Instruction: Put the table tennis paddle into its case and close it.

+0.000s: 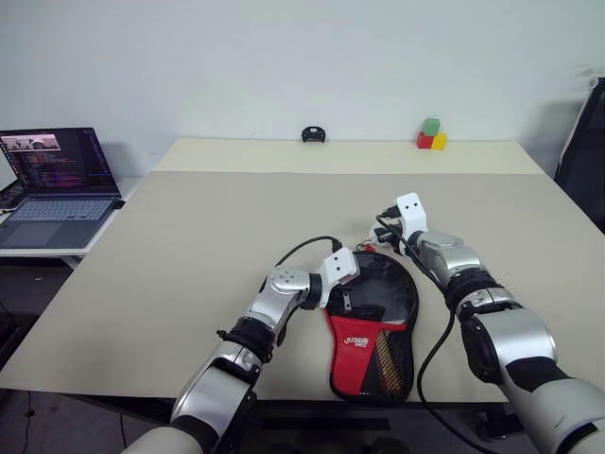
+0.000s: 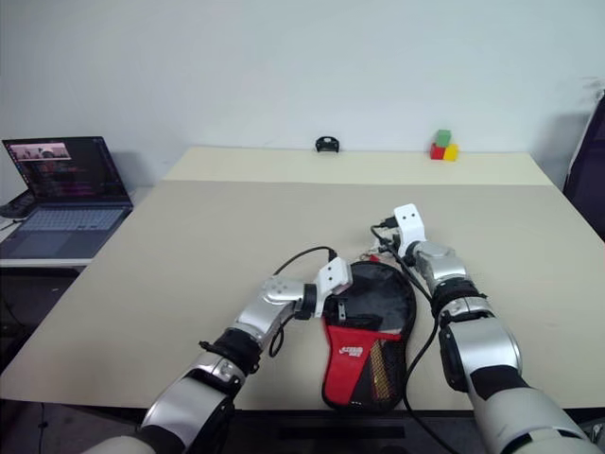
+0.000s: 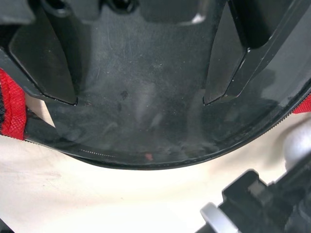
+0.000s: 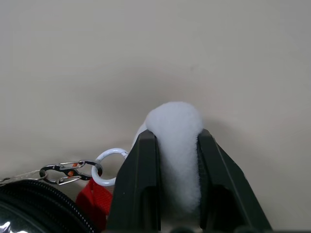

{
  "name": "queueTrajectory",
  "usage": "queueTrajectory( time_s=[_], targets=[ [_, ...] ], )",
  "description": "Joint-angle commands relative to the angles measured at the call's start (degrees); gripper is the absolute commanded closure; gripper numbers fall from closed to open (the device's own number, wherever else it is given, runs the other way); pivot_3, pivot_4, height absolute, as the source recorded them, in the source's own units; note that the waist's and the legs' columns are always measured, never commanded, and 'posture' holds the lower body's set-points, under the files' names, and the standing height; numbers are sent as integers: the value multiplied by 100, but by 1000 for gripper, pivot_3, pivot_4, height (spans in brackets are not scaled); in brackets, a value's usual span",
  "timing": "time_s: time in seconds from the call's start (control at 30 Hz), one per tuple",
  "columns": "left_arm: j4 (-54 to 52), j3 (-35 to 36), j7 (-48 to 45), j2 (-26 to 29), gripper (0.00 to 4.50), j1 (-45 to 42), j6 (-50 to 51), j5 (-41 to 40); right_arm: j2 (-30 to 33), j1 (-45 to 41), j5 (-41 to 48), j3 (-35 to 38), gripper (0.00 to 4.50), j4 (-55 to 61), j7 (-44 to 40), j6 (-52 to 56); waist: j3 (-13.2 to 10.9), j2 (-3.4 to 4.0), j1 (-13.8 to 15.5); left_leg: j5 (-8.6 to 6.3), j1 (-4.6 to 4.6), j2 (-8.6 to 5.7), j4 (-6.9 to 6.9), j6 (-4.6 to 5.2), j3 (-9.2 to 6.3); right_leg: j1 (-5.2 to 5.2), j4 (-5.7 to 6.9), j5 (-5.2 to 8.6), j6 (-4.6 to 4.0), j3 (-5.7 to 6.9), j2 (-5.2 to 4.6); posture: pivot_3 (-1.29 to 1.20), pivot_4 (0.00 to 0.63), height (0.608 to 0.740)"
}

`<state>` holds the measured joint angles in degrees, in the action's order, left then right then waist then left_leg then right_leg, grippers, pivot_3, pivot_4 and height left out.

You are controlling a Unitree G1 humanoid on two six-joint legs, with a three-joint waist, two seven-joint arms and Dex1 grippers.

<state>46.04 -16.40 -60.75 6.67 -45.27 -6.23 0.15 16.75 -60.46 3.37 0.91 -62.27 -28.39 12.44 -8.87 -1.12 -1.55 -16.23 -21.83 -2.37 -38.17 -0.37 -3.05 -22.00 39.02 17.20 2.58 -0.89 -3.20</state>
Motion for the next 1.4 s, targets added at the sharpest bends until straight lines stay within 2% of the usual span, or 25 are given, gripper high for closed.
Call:
queueTrajectory(
  time_s=[0.03, 0.43, 0.57, 0.77, 1.1, 1.23, 1.4],
  targets=[
    [671, -271, 79, -37, 0, 158, 51, 380, 336, 306, -27, 14, 4006, 906, -144, 360, 3, 0, 23, -2, 0, -2, -2, 4, -4, 4, -1, 0, 0, 4, -2, 0, 150, 740],
    [1210, -275, -52, -261, 0, -42, -88, 394, 1400, 2640, 251, 172, 4007, 4803, -555, 2712, 23, 21, 192, -6, 15, -8, -5, 12, -24, 36, -13, 1, 2, 21, -1, 0, 150, 740],
    [1295, -270, -47, -297, 0, -90, -128, 416, 1715, 3143, 466, 261, 4008, 5739, -646, 3308, 25, 22, 211, -7, 16, -10, -4, 13, -27, 44, -21, 2, 4, 26, 0, 0, 150, 740],
    [1458, -253, -46, -366, 0, -204, -185, 446, 2608, 4226, 1114, 653, 4009, 7448, -1171, 4375, 25, 23, 285, -10, 12, -12, -1, 17, -45, 58, -46, 3, 5, 45, 3, 0, 150, 740],
    [1647, -265, -42, -488, 0, -318, -288, 485, 3631, 5544, 2218, 1334, 4027, 8940, -1939, 5265, 24, 16, 304, -10, 12, -13, 0, 18, -61, 72, -55, 5, 8, 63, 4, 0, 150, 740],
    [1692, -272, -45, -524, 0, -332, -327, 500, 3984, 6343, 2842, 1711, 4031, 9733, -2495, 5382, 24, 11, 308, -10, 10, -12, 0, 19, -76, 84, -75, 4, 8, 81, 3, 0, 150, 740],
    [1736, -265, -45, -545, 0, -354, -354, 517, 4129, 7001, 3397, 2076, 4038, 10312, -2788, 5449, 26, 7, 311, -10, 7, -14, 2, 18, -114, 116, -107, 4, 9, 142, 3, 0, 150, 740]
  ],
)
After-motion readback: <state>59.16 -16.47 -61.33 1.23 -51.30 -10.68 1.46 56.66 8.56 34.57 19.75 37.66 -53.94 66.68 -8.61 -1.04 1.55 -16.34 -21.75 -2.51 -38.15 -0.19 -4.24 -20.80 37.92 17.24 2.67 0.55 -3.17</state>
